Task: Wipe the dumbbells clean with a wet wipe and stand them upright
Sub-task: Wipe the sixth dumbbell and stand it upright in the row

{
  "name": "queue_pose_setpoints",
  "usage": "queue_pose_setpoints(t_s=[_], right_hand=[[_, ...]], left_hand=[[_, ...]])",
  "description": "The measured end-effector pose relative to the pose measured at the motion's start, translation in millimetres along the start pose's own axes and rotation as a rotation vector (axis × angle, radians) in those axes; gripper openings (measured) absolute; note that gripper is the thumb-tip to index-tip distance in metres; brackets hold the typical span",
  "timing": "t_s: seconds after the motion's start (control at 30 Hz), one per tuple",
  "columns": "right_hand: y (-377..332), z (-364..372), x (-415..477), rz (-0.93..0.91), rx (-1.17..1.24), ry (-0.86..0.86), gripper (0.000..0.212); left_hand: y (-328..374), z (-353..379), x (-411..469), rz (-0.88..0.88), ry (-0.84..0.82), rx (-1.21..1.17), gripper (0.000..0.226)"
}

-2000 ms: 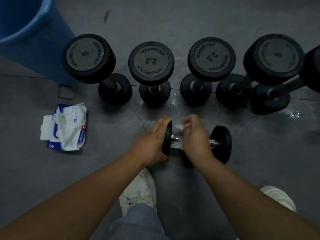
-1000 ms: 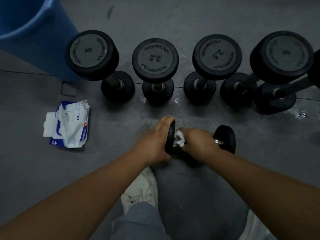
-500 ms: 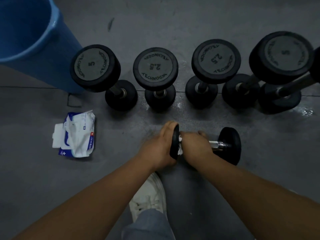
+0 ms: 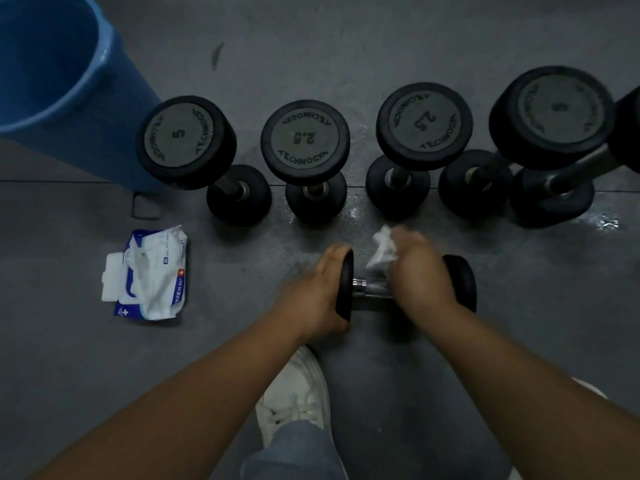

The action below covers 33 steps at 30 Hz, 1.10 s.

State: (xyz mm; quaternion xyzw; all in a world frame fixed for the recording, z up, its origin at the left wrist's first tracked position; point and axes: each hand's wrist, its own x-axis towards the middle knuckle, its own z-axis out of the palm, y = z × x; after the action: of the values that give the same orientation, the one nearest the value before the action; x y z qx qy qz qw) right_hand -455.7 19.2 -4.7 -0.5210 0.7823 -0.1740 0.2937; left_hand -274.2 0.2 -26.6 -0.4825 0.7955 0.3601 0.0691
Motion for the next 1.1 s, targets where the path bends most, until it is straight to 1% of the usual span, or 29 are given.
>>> queue_pose_setpoints(t_s=[0.03, 0.1, 0.13, 0.23, 0.27, 0.3, 0.37, 0.43, 0.53, 0.57, 0.63, 0.73, 0.8, 0.83, 0.87, 0.93, 0.97, 1.03, 1.1], right_hand=[[-2, 11, -4, -0.003, -0.12, -0.083, 0.022], [-7, 30, -16, -0.04, -0.332, -0.148, 0.024], [-9, 37, -24, -0.082, -0.351, -0.162, 0.031], [-11, 42, -48, -0.179, -0.28, -0.266, 0.063], [-6, 41, -53, -0.209, -0.303, -0.3, 0.069], [-1, 38, -57, -0.255, -0.345, -0.314, 0.07], [6, 29, -55, -0.331, -0.436, -0.359, 0.059], [6, 23, -38, -0.357, -0.468, -0.401, 0.044], [1, 15, -2, -0.277, -0.451, -0.499, 0.013], [0, 13, 8, -0.256, -0.455, -0.55, 0.009], [-7, 8, 17, -0.236, -0.459, -0.629, 0.017], [-17, 7, 13, -0.303, -0.571, -0.587, 0.012], [-7, 12, 0, -0.372, -0.531, -0.475, 0.009], [3, 15, -6, -0.387, -0.45, -0.392, 0.011], [11, 16, -11, -0.349, -0.315, -0.317, 0.012], [16, 19, -14, -0.147, -0.007, -0.238, 0.013], [15, 22, -11, -0.036, 0.08, -0.205, 0.011], [4, 28, 1, 0.096, 0.107, -0.174, 0.017], [-3, 30, 10, 0.144, 0.098, -0.174, 0.02]], left_hand=[[-1, 1, 0, 0.002, 0.003, -0.002, 0.119], [-1, 3, 0, 0.028, 0.027, -0.028, 0.115], [-2, 4, 0, 0.046, 0.042, -0.045, 0.113], [-4, 5, -2, 0.075, 0.055, -0.087, 0.108], [-4, 5, -2, 0.078, 0.057, -0.087, 0.109], [-4, 5, -2, 0.072, 0.049, -0.083, 0.11], [-3, 4, -3, 0.04, 0.025, -0.052, 0.115], [-2, 3, -4, 0.015, 0.012, -0.023, 0.119], [0, 0, -2, 0.011, 0.0, -0.008, 0.12], [0, -1, 0, 0.006, -0.012, -0.003, 0.12], [1, -3, 1, -0.007, -0.028, 0.003, 0.122], [0, -3, -1, 0.006, -0.022, 0.013, 0.123], [0, 1, -5, 0.01, -0.014, 0.013, 0.122], [-1, 2, -5, 0.011, -0.01, 0.009, 0.121], [-1, 3, -5, 0.009, -0.006, 0.005, 0.121], [-1, 2, -4, -0.005, -0.008, -0.012, 0.12], [0, 1, -3, -0.007, -0.011, -0.019, 0.12], [0, -1, -1, 0.004, -0.003, -0.014, 0.118], [-1, -1, -1, 0.016, 0.009, -0.008, 0.116]])
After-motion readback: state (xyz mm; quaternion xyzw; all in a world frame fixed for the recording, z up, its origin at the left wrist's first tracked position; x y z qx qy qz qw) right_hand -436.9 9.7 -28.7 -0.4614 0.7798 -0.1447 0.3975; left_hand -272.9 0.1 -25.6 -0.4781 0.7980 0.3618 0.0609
